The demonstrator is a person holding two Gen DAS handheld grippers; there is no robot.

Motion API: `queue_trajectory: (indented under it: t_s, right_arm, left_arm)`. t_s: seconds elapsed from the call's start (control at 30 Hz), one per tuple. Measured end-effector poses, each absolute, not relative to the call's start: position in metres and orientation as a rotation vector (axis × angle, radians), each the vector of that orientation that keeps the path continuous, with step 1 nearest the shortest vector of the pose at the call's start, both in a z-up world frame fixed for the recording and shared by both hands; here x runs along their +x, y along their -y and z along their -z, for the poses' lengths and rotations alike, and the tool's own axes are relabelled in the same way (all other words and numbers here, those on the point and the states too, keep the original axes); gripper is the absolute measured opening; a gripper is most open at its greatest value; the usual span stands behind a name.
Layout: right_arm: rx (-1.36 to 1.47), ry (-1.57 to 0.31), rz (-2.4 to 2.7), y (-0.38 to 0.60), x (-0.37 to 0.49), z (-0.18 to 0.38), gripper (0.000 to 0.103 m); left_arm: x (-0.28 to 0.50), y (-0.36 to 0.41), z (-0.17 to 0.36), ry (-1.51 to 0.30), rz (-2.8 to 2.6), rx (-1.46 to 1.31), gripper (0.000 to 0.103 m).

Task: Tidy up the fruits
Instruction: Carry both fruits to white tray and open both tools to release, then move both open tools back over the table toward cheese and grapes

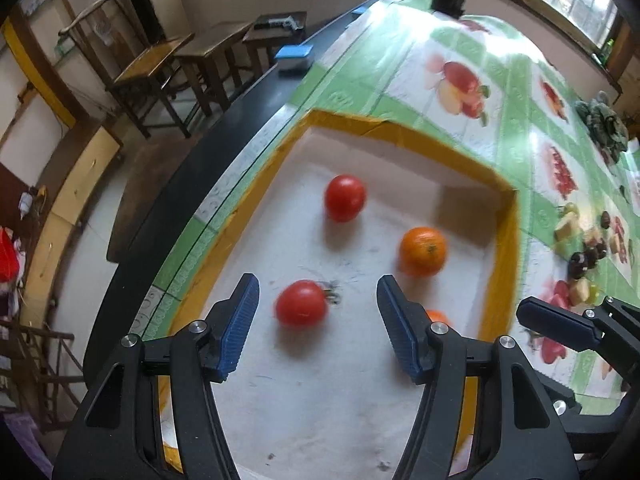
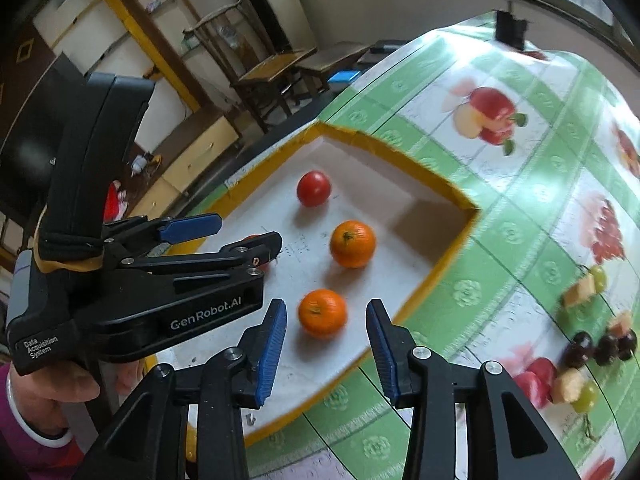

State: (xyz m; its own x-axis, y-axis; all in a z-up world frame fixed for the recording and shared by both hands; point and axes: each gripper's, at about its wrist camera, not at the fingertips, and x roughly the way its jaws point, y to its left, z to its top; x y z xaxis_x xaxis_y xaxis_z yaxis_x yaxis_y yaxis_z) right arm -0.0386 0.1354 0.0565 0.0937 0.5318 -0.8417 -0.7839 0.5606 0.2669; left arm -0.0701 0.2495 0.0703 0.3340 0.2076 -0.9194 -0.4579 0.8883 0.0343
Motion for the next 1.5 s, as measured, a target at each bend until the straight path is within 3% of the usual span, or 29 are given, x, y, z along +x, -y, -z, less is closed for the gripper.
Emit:
queue_trajectory:
  t_s: [0.43,0.87,1.5]
  right_arm:
    - [-0.131,-1.063,-0.784,-0.005,-0.021,-0.085,0.041]
    - [-0.006,-1.117,-0.533,0.144,-0.02,-0.07,0.042]
    - [0.014,-1.151,-0.549,0.17,-0.007,-0.054,0.042]
  left_arm:
    - [-0.047,-0.159,-0.096,-1.121,-0.26,-0.162,0.062]
    - [-0.014,-0.059,-0.079,-1.174,0.004,-0.129,0.062]
    - [0.03,-0.023,-0.021,-1.211,0.136,-0.037,0.062]
